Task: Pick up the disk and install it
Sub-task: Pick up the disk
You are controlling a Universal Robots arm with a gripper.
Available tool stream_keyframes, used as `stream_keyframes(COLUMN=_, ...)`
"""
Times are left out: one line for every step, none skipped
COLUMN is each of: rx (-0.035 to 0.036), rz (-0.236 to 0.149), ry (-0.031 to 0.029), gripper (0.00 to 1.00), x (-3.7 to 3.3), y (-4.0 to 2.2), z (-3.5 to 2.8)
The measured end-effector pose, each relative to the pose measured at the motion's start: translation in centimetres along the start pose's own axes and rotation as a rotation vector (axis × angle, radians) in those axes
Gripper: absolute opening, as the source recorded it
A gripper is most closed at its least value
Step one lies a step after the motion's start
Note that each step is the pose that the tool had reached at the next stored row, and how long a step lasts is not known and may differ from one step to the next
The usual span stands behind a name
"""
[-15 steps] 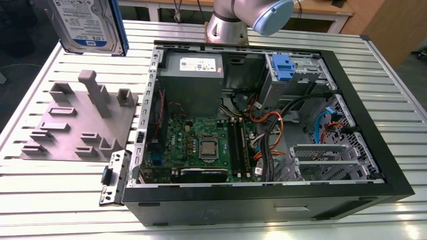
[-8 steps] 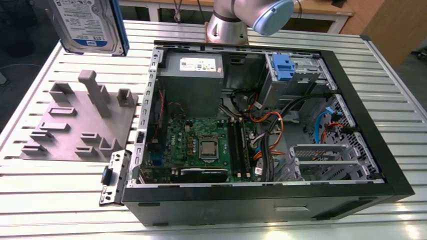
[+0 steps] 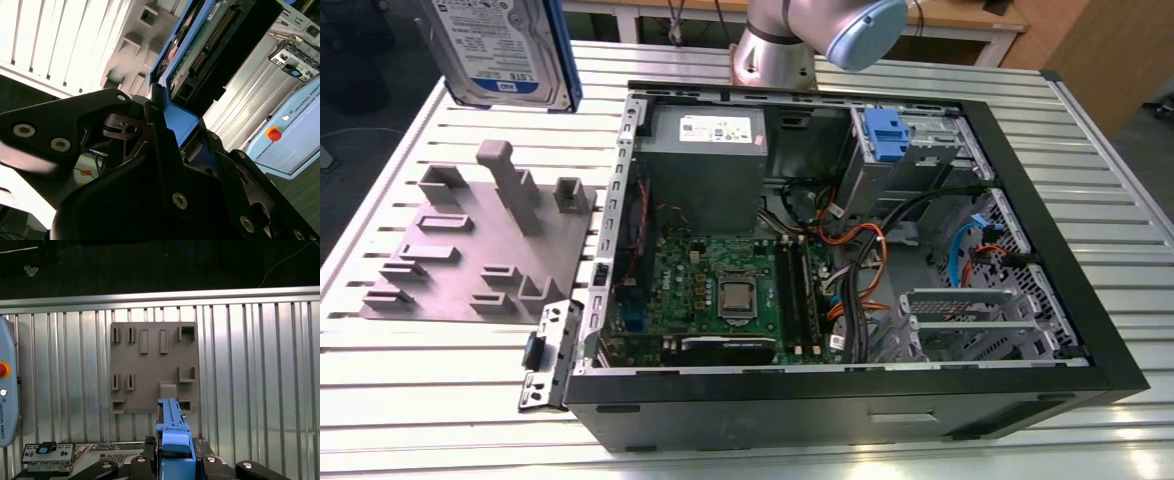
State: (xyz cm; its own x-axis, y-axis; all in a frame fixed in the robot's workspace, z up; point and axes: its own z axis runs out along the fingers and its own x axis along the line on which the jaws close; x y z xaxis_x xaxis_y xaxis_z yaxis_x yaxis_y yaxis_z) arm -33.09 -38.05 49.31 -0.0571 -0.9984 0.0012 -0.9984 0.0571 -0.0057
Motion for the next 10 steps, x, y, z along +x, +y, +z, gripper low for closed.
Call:
stream_keyframes(rx=0.0000, rz=0.000, ry=0.0000, gripper=0.36, x=0.00, y=-0.02, z=0.00)
stream_keyframes(rx=0.0000, rz=0.000, ry=0.0000, gripper=0.36, x=-0.01, y=-0.26, z=0.00)
stream_keyframes(rx=0.0000, rz=0.000, ry=0.0001, gripper=0.36, x=-0.03, y=-0.49, z=0.00)
stream_keyframes(rx=0.0000, rz=0.000, ry=0.0000, gripper=0.36, x=-0.03, y=-0.49, z=0.00)
stream_keyframes(rx=0.0000, rz=0.000, ry=0.0001, gripper=0.36, x=-0.03, y=-0.49, z=0.00)
stream_keyframes(rx=-0.0001, rz=0.000, ry=0.0001, gripper=0.36, x=-0.03, y=-0.51, z=0.00)
stream_keyframes(rx=-0.0001, rz=0.000, ry=0.0001, gripper=0.36, x=-0.03, y=-0.59, z=0.00)
stream_keyframes(rx=0.0000, rz=0.000, ry=0.0000, gripper=0.36, x=-0.04, y=-0.65, z=0.00)
stream_keyframes(rx=0.0000, rz=0.000, ry=0.0000, gripper=0.36, x=-0.04, y=-0.73, z=0.00)
stream_keyframes(rx=0.0000, rz=0.000, ry=0.0000, gripper=0.36, x=-0.05, y=-0.81, z=0.00)
